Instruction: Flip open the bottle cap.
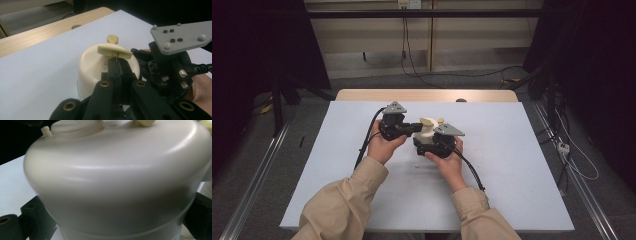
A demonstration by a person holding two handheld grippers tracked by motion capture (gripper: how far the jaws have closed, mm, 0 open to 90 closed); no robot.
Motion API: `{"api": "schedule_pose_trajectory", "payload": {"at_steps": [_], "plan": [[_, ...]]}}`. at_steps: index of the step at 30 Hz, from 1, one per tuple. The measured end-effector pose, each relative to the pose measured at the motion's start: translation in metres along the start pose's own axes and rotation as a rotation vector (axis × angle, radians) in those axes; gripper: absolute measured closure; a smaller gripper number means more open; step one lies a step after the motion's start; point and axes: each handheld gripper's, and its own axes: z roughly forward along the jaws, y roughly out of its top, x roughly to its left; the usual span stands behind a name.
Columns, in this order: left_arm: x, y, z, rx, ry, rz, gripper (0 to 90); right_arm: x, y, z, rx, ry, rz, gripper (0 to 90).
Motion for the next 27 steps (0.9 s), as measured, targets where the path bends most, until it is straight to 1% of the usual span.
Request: {"api": "schedule_pose_trajectory", "payload": {"at_steps": [20, 27], "plan": [[-0.0015, 0.0064, 0.0020, -0.008, -0.002, 0.002, 90.0, 0.0003, 0.0002, -0.0003, 0.002, -0.004, -0.001, 3.6], [-0.0017, 0.0074, 0.0033, -0.013, -0.003, -0.005, 90.0, 0.0003, 0.0002, -0.0003, 0.002, -0.004, -0.001, 3.6]]}}
